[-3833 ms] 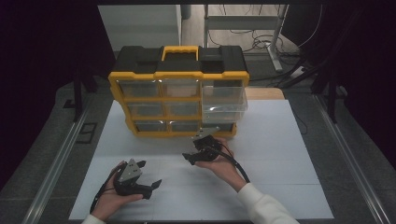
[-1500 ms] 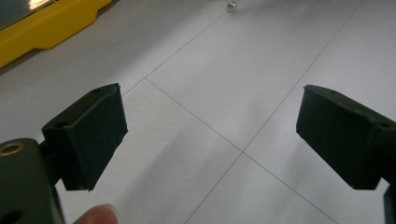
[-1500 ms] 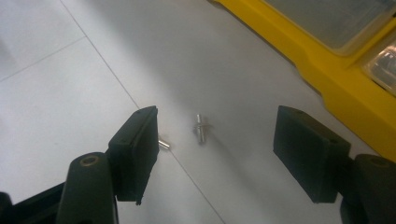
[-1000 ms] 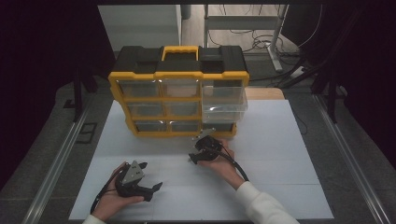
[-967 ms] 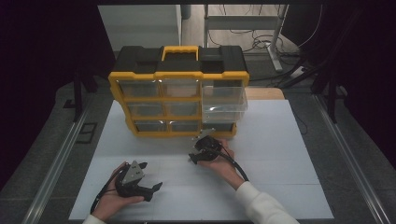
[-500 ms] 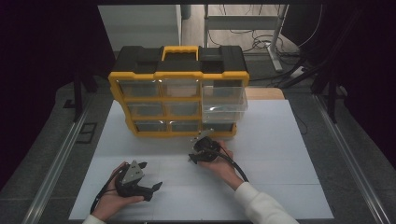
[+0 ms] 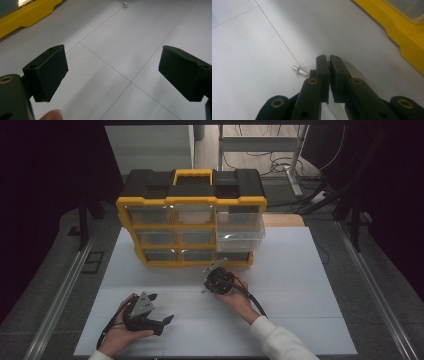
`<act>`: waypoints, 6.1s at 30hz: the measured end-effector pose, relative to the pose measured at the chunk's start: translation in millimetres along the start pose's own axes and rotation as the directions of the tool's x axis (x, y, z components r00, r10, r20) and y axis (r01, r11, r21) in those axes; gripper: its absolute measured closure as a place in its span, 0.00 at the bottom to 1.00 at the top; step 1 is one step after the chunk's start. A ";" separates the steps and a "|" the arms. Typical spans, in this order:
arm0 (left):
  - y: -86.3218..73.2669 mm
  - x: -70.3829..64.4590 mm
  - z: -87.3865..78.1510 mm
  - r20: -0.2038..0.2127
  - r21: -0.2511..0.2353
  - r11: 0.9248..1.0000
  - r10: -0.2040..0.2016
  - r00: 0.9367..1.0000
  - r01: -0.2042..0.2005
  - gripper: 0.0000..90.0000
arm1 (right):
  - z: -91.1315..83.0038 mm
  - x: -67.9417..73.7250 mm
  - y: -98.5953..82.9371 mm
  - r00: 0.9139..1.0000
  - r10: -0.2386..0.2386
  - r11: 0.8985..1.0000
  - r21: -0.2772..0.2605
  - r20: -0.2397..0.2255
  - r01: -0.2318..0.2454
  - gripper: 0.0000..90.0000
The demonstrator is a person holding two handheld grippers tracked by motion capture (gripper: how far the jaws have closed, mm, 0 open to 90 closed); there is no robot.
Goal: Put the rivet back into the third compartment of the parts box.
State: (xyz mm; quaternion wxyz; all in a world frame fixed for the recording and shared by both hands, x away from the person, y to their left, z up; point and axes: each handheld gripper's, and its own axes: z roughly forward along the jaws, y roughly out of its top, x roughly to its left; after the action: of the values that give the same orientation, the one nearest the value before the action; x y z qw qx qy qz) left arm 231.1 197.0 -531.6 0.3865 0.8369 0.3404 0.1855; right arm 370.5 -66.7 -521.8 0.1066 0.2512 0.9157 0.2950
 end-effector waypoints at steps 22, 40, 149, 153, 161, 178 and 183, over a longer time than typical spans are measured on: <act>0.1 0.2 -0.3 -0.001 -0.001 1.000 0.001 1.000 -0.001 0.10 | -12.0 -6.5 1.7 0.997 0.063 0.997 -0.050 -0.038 -0.065 0.96; 0.4 0.5 -1.0 -0.002 -0.003 1.000 0.002 1.000 -0.002 0.10 | -42.8 -3.6 13.1 0.994 0.078 0.987 -0.138 -0.073 -0.088 0.96; 1.1 1.7 -1.2 -0.006 -0.003 1.000 0.002 1.000 -0.002 0.10 | -217.1 14.4 83.5 0.993 0.007 0.810 -0.582 -0.115 -0.073 0.96; 1.1 1.5 -1.1 -0.005 -0.002 1.000 0.003 1.000 -0.003 0.10 | -223.3 11.1 87.6 0.995 0.012 0.803 -0.592 -0.102 -0.071 0.96; 0.9 1.8 -1.3 -0.006 -0.003 1.000 0.000 1.000 0.000 0.10 | -236.7 -3.8 90.5 0.995 0.063 0.778 -0.621 -0.075 -0.096 0.96; 1.0 1.3 -0.3 -0.004 0.001 1.000 0.002 1.000 -0.002 0.10 | -251.4 -38.4 77.1 0.979 0.202 0.758 -0.637 0.028 -0.138 0.95; 0.8 1.3 -0.3 -0.004 0.004 1.000 0.004 1.000 -0.004 0.10 | -244.3 -32.0 77.5 0.976 0.195 0.761 -0.643 0.097 -0.088 0.64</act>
State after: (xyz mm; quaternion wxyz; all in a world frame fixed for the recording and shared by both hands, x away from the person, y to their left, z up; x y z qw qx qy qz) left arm 232.2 197.6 -530.8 0.3837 0.8380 0.3397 0.1872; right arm 344.5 -148.1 -278.1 0.2347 0.2914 0.7293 0.5728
